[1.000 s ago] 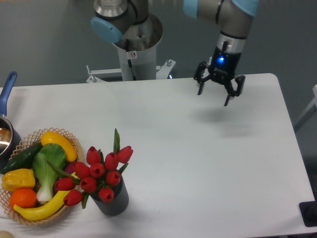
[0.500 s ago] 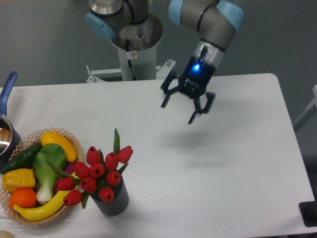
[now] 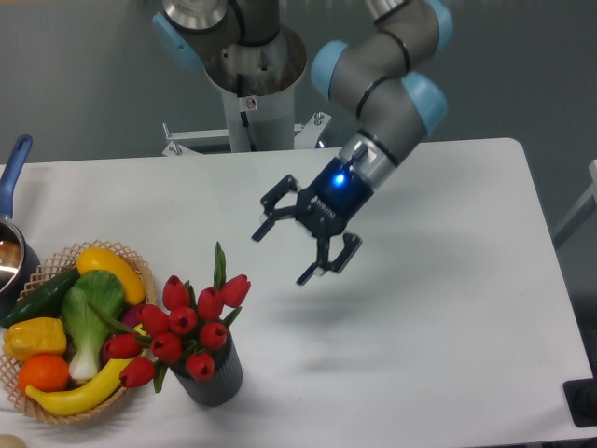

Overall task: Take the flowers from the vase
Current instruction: 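Move the open gripper down toward the red tulips in the black vase, then close the gripper around the tulip stems above the vase rim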

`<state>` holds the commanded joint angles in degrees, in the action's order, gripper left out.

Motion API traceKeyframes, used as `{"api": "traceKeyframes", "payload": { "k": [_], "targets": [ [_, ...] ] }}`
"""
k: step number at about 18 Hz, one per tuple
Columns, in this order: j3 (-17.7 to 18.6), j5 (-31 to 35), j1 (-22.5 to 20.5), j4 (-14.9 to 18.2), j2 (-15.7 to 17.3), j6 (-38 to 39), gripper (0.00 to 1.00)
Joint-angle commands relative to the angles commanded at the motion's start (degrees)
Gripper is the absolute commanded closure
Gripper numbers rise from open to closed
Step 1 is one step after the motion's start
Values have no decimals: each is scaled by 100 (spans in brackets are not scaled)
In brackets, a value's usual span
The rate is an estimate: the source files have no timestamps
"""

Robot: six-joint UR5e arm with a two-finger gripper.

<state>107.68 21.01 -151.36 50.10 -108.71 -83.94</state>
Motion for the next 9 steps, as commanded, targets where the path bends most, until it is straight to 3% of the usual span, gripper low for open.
{"api": "traceKeyframes", "payload": {
  "k": [9],
  "targets": [
    [-924, -97, 537, -123, -818, 175, 0]
  ]
}}
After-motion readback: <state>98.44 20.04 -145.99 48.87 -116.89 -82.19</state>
